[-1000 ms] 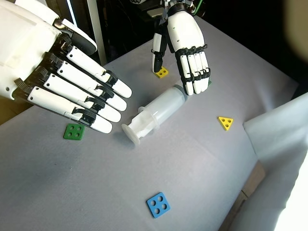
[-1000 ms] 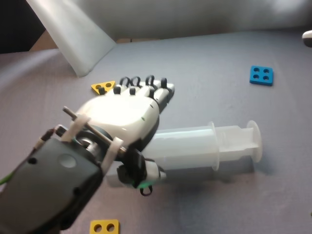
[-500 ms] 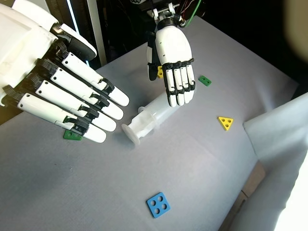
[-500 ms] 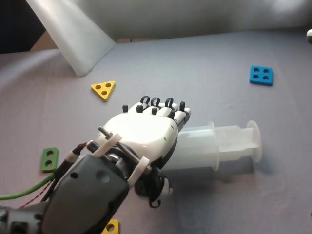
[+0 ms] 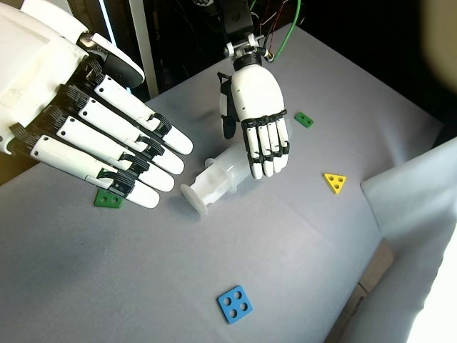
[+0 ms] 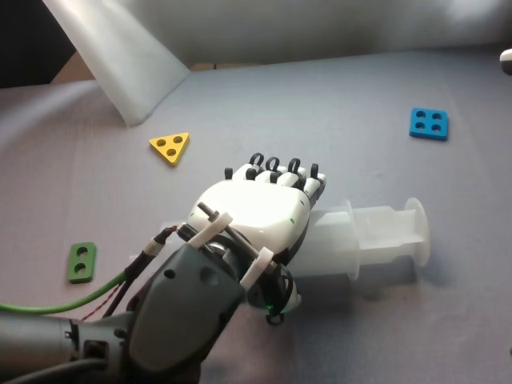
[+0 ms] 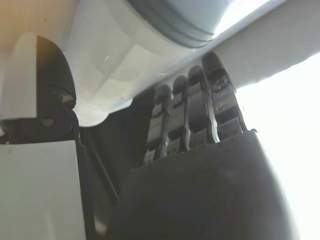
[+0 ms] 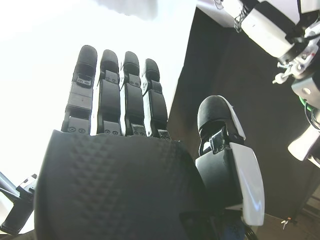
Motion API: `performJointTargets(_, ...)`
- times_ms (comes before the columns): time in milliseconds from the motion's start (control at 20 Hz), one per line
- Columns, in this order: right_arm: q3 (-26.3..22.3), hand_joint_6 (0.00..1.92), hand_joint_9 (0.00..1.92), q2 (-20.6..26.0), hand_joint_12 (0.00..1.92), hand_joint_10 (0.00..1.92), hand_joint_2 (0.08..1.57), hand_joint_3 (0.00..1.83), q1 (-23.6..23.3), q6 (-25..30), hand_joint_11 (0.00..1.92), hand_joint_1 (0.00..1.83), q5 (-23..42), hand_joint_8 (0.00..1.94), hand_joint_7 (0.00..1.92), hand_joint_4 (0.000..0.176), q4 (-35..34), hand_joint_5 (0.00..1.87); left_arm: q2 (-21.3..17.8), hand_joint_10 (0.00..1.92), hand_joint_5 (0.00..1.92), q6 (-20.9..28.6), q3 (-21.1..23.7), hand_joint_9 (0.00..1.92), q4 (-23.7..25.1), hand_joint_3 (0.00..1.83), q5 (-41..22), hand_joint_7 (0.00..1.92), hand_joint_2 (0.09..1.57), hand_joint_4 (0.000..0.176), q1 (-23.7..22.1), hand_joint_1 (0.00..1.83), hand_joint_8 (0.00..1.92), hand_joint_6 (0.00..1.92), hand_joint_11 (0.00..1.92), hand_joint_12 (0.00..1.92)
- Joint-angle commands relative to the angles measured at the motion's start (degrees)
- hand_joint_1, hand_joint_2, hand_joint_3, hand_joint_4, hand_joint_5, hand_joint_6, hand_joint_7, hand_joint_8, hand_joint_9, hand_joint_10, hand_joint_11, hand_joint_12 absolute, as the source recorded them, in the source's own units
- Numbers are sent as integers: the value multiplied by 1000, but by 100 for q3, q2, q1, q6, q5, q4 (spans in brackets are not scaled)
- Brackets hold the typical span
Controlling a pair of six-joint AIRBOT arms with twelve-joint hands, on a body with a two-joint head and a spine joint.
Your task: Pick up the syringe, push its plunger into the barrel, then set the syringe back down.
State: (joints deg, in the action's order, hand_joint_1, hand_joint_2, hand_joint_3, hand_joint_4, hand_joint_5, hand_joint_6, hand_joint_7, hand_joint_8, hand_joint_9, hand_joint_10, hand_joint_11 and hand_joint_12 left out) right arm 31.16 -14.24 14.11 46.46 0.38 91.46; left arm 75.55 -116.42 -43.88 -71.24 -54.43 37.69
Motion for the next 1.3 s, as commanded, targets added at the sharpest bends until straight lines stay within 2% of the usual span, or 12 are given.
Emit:
performJointTargets(0, -32, 4, 219, 9, 604, 6, 1378, 1, -73, 34, 0, 0, -45, 2, 289, 0, -54, 306, 46, 4, 160, 50, -45, 121, 387, 0, -230, 134, 998, 0, 1, 1222, 5, 6, 0, 526)
performJointTargets(250, -142, 5, 219, 9, 553, 4, 1377, 0, -67, 100, 0, 0, -205, 4, 289, 0, -54, 311, 116, 2, 142, 180, -183, 102, 304, 3, -266, 110, 1022, 0, 180, 1219, 1, 1, 0, 510)
performJointTargets(450, -144, 3, 218, 21, 567, 1, 1374, 0, -20, 1551, 0, 0, -618, 1, 296, 0, -54, 322, 163, 8, 160, 222, -255, 134, 302, 0, -266, 147, 1007, 0, 310, 1259, 7, 4, 0, 551)
performJointTargets(600, -149, 2, 235, 19, 562, 8, 1373, 0, -8, 2046, 0, 0, -749, 5, 308, 0, -54, 321, 208, 5, 159, 258, -302, 136, 302, 2, -267, 154, 1022, 0, 364, 1246, 5, 3, 0, 544)
performJointTargets(800, -194, 2, 235, 20, 597, 5, 1369, 0, 88, 3050, 0, 0, -847, 2, 309, 0, -54, 327, 305, 4, 166, 257, -378, 147, 343, 8, -266, 161, 1045, 0, 377, 1229, 2, 3, 0, 580)
performJointTargets(900, -238, 0, 224, 30, 542, 1, 1369, 0, 93, 3635, 0, 0, -1007, 0, 302, 0, -54, 325, 327, 6, 269, 287, -376, 259, 364, 1, -265, 289, 1052, 0, 407, 1219, 3, 3, 30, 673)
performJointTargets(950, -261, 1, 219, 37, 513, 0, 1368, 0, 93, 3823, 0, 0, -1031, 0, 300, 0, -54, 321, 338, 17, 357, 291, -371, 378, 366, 1, -265, 410, 1067, 0, 413, 1151, 11, 9, 107, 704)
performJointTargets(1000, -292, 1, 219, 39, 513, 0, 1368, 0, 95, 4024, 0, 0, -1064, 0, 300, 0, -54, 321, 342, 17, 357, 291, -363, 378, 367, 1, -266, 410, 1067, 0, 416, 1151, 11, 9, 107, 704)
performJointTargets(1100, -406, 0, 220, 70, 558, 0, 1351, 0, 120, 4375, 0, 0, -1236, 0, 301, 0, -54, 319, 348, 48, 741, 291, -355, 872, 367, 0, -266, 862, 1097, 0, 416, 1224, 24, 20, 549, 645)
performJointTargets(1150, -454, 2, 209, 102, 514, 2, 1347, 0, 128, 4488, 0, 0, -1357, 2, 290, 0, -54, 308, 348, 998, 815, 291, -355, 880, 367, 0, -267, 931, 1151, 0, 416, 1341, 871, 824, 646, 803)
performJointTargets(1200, -535, 9, 222, 141, 507, 7, 1338, 0, 138, 4658, 0, 41, -1621, 8, 306, 0, -54, 326, 348, 1225, 883, 291, -355, 862, 369, 0, -278, 902, 1145, 0, 416, 1361, 1111, 923, 682, 961)
performJointTargets(1250, -573, 6, 219, 158, 497, 5, 1336, 0, 141, 4782, 0, 33, -1784, 5, 304, 0, -54, 321, 348, 1344, 920, 291, -353, 806, 394, 0, -291, 839, 1160, 0, 416, 1358, 1233, 933, 632, 1125)
